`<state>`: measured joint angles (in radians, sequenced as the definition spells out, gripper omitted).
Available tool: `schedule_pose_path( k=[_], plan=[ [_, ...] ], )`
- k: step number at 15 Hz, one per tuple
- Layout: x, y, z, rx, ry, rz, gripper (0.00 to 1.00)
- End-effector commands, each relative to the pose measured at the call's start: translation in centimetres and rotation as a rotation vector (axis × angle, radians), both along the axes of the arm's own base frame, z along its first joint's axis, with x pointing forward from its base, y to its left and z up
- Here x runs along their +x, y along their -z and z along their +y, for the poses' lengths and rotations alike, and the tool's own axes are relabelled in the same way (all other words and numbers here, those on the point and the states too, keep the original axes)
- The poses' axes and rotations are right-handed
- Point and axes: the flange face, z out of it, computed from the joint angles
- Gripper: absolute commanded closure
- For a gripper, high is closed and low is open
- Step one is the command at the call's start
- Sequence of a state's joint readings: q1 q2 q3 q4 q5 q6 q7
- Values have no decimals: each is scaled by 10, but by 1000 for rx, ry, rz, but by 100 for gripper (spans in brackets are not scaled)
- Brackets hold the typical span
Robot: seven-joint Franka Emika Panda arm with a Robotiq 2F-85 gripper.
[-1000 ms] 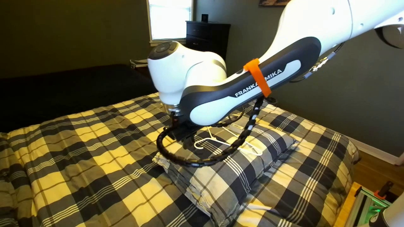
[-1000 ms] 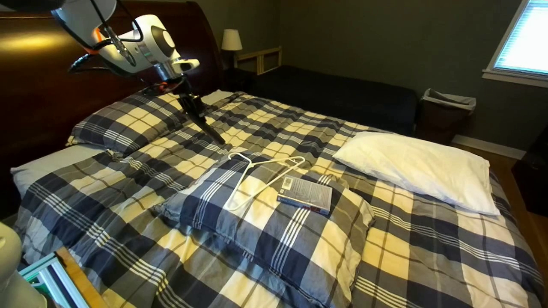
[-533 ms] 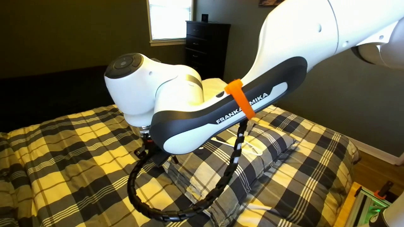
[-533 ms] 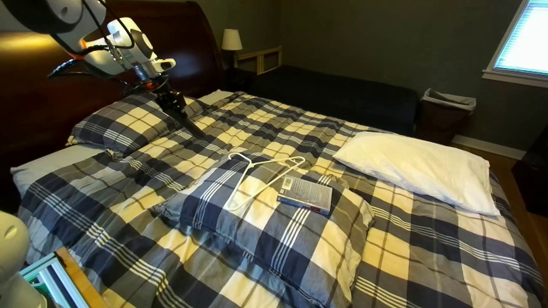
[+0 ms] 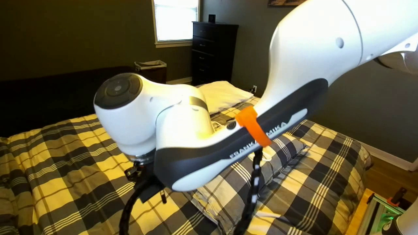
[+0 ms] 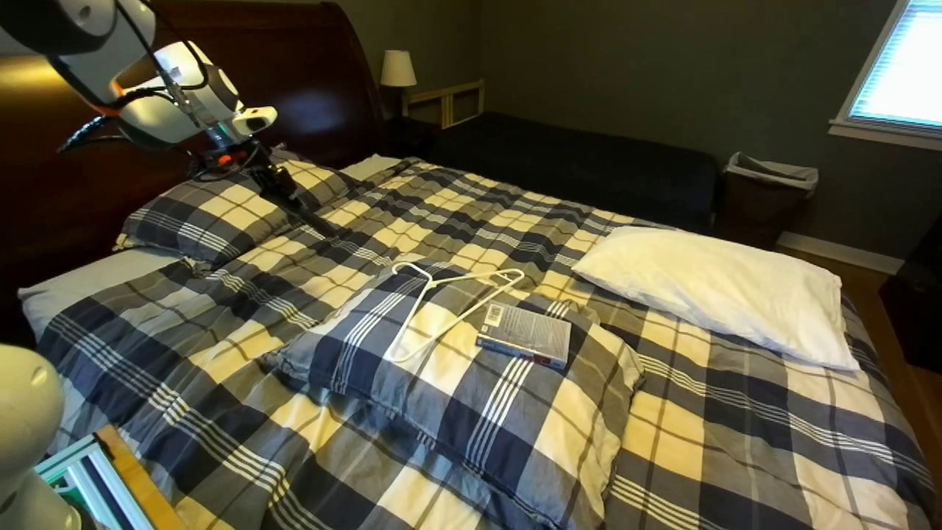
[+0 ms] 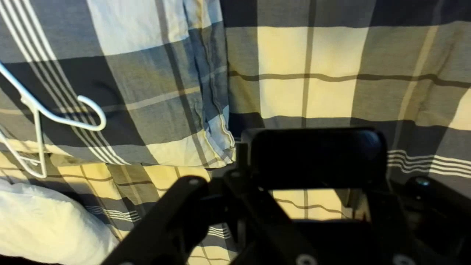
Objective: Remove the remote control from the top of the pillow and put it on the bed.
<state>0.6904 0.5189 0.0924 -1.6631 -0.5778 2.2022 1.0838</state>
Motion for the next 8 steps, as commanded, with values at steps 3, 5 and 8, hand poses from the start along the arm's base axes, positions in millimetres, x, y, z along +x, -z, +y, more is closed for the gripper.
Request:
schedule_pose_path(
  k=[3, 5, 8],
  plan=[
    [-81, 62, 34, -68, 109, -198, 71],
    [-109, 93, 44, -129, 46, -272, 71],
    [-122, 127, 47, -191, -109, -330, 71]
  ],
)
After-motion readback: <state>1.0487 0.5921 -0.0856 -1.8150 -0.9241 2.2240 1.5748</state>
